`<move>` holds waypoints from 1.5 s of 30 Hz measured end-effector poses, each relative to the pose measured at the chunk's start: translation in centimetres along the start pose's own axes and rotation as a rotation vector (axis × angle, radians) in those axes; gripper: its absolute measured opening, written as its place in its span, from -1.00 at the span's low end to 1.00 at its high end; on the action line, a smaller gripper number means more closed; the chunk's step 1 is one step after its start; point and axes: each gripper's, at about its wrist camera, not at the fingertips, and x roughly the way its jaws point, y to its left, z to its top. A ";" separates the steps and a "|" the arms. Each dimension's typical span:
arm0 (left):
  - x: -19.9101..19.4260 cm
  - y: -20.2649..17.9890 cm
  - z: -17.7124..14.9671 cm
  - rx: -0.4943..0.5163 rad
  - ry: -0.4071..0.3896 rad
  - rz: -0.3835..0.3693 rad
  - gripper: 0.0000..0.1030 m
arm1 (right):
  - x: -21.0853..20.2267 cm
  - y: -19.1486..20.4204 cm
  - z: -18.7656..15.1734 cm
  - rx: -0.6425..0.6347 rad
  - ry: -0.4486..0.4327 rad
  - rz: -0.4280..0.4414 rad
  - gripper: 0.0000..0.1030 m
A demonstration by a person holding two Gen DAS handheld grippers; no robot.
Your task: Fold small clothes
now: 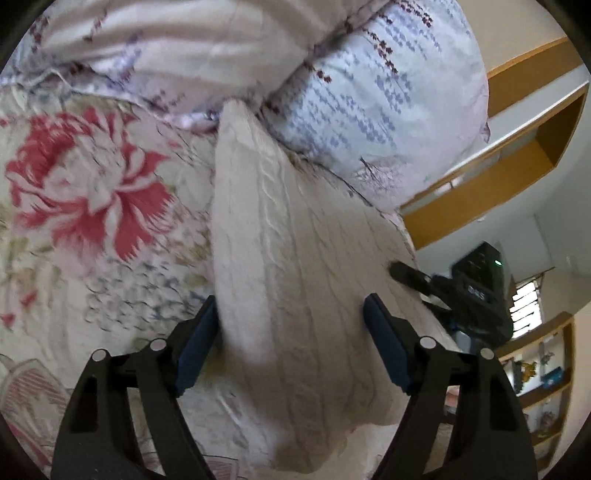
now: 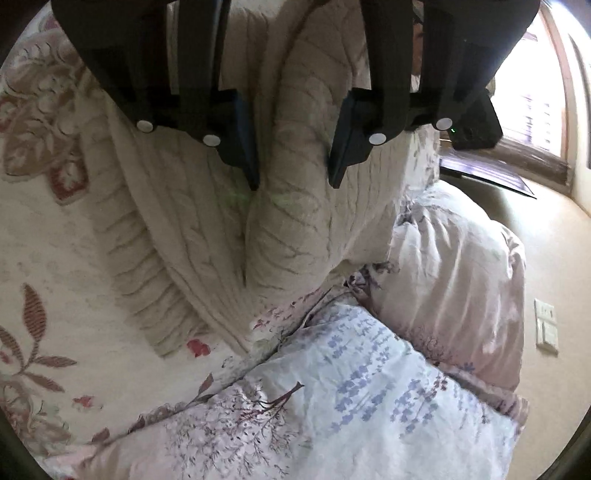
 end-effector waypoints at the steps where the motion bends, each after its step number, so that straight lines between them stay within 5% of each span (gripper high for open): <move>1: 0.1 0.0 0.0 0.002 0.000 0.002 0.52 | 0.4 -0.3 0.3 0.021 0.002 0.017 -0.22; 4: 0.1 0.0 0.1 -0.002 -0.005 -0.001 0.53 | 0.9 -0.4 0.9 0.030 -0.001 0.024 -0.52; 6: -0.1 0.3 0.1 -0.010 -0.011 -0.007 0.54 | 0.5 1.4 0.8 -0.076 -0.039 -0.039 -0.64; 12: -1.1 0.8 -0.2 -0.027 -0.027 -0.024 0.58 | -2.6 9.1 -0.7 -0.457 -0.231 -0.231 -0.67; 16: -1.3 0.6 -0.2 -0.021 -0.030 -0.024 0.60 | -3.5 11.0 -1.1 -0.566 -0.286 -0.341 -0.68; 24: -0.9 -0.1 -0.2 0.030 -0.018 -0.014 0.60 | -3.8 8.9 -0.5 -0.528 -0.285 -0.457 -0.68; 31: -0.9 -0.5 -0.2 0.074 -0.021 -0.018 0.60 | -5.1 8.6 0.3 -0.500 -0.336 -0.430 -0.69; 37: -0.8 -0.5 -0.3 0.083 -0.022 -0.018 0.60 | -2.5 3.1 2.1 -0.365 -0.245 -0.573 -0.72; 40: -0.8 -0.4 -0.3 0.090 -0.026 -0.017 0.60 | -3.0 1.6 2.6 -0.310 -0.250 -0.541 -0.75; 43: -0.6 -0.5 -0.4 0.102 -0.020 -0.015 0.60 | -3.8 2.1 2.3 -0.311 -0.246 -0.542 -0.39; 45: -0.5 -0.5 -0.4 0.109 -0.017 -0.015 0.60 | -5.3 2.2 1.7 -0.284 -0.280 -0.520 0.13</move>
